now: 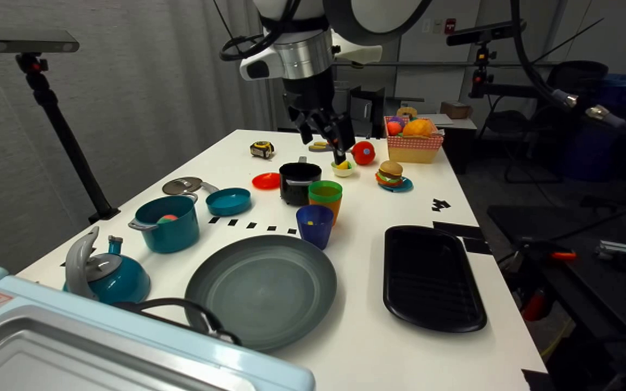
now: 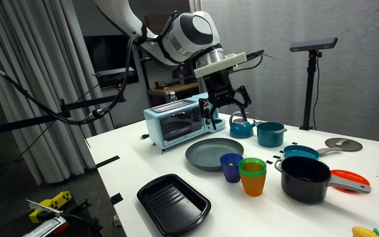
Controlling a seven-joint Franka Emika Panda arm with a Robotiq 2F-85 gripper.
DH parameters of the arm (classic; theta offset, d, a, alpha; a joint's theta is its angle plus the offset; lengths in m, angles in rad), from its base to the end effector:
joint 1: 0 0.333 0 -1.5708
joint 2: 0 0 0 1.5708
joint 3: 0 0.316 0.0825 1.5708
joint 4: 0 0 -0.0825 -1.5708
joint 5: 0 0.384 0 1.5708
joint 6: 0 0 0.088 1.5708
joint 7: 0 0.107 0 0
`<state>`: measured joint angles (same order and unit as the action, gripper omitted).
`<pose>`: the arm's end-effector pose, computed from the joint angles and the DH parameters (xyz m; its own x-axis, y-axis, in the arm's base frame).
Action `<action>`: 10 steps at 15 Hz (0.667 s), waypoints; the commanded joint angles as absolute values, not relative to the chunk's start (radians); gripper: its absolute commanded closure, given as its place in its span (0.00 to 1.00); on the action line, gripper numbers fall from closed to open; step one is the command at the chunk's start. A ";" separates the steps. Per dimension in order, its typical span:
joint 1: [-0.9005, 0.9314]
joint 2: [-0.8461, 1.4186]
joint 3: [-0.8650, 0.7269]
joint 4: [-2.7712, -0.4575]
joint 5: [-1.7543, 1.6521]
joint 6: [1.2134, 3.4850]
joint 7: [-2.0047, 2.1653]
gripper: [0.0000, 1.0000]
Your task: Pour the content of the blue cup onto the green plate
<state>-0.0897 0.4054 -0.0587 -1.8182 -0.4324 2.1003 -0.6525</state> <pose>0.6230 -0.1109 0.3105 0.7073 0.6168 -0.3454 0.6951 -0.6956 0.1816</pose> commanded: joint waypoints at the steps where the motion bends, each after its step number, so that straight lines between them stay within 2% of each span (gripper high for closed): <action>1: -0.113 0.402 -0.033 -1.821 -0.398 2.100 -0.754 0.00; 10: -0.109 0.404 -0.036 -1.823 -0.384 2.103 -0.856 0.00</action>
